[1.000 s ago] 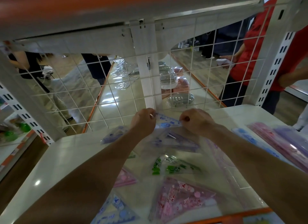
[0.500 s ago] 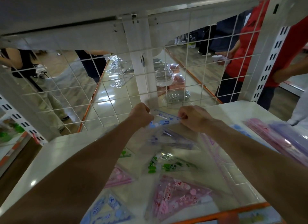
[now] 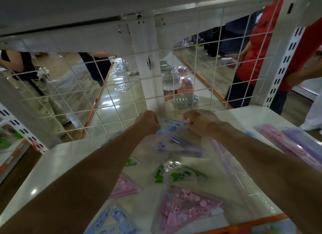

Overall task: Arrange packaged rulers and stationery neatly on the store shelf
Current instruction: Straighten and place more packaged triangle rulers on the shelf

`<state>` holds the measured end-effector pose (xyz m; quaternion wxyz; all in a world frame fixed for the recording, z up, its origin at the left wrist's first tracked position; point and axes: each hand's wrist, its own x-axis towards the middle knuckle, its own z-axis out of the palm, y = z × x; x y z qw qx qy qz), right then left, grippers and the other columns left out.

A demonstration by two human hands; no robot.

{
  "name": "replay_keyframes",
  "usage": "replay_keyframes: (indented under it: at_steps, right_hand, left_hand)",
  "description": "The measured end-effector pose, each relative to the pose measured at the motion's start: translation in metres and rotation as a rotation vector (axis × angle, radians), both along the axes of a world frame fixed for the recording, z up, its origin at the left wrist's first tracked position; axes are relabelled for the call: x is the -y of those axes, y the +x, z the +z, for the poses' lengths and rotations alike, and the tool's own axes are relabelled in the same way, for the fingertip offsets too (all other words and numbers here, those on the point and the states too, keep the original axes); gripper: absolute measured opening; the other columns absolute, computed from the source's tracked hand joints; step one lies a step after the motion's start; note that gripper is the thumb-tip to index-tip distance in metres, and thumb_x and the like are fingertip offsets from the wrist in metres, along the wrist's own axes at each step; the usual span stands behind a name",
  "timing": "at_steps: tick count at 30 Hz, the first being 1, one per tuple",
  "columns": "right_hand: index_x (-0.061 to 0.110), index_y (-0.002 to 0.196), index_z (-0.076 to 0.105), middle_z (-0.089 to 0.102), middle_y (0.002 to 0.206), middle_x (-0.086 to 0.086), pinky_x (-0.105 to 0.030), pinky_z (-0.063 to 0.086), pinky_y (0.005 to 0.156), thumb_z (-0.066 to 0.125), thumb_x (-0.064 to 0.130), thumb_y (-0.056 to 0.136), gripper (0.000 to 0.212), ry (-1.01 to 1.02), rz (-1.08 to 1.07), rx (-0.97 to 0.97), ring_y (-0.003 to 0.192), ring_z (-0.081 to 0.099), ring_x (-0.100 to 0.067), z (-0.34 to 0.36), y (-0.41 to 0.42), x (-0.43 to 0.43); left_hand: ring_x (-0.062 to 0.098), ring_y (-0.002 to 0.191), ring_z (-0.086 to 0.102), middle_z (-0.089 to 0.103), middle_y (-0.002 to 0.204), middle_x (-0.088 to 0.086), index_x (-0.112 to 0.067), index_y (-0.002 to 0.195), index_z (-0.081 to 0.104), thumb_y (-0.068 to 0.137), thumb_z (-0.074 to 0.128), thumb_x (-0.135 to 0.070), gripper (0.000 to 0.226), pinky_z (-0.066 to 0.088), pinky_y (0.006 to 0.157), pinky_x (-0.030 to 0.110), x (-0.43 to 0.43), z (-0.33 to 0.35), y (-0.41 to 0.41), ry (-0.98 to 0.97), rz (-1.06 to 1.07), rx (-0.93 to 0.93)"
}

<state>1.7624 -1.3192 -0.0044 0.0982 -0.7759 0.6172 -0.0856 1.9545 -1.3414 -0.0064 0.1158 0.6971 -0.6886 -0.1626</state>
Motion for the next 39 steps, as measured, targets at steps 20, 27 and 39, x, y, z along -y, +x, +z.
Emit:
replay_keyframes:
  at_steps: [20,27,39]
  right_hand:
    - [0.031,0.112,0.063,0.056,0.126,0.002,-0.026,0.035,0.097,0.049,0.031,0.094,0.023,-0.007,-0.019,-0.087,0.120,0.048,-0.018,-0.005,0.003,0.008]
    - [0.022,0.128,0.055,0.058,0.128,-0.002,-0.030,0.040,0.094,0.055,0.031,0.092,0.037,-0.066,0.033,0.006,0.115,0.053,-0.022,0.012,0.002,-0.008]
    - [0.019,0.066,0.043,0.048,0.067,0.000,-0.028,0.038,0.059,0.065,0.044,0.079,0.036,0.267,0.087,-0.107,0.064,0.048,-0.019,0.017,0.029,-0.047]
  left_hand:
    - [0.027,0.106,0.059,0.066,0.112,0.009,-0.014,0.105,0.070,0.084,0.063,-0.019,0.022,0.043,0.082,0.027,-0.018,0.000,0.003,-0.112,-0.209,0.196]
    - [0.029,0.108,0.058,0.063,0.118,0.011,-0.010,0.113,0.067,0.087,0.061,-0.023,0.030,0.044,0.086,0.029,-0.032,0.015,0.006,-0.129,-0.183,0.145]
    - [0.021,0.074,0.056,0.058,0.083,0.011,0.003,0.107,0.062,0.085,0.064,-0.012,0.026,0.053,0.061,0.028,-0.061,0.030,-0.014,0.317,-0.058,-0.157]
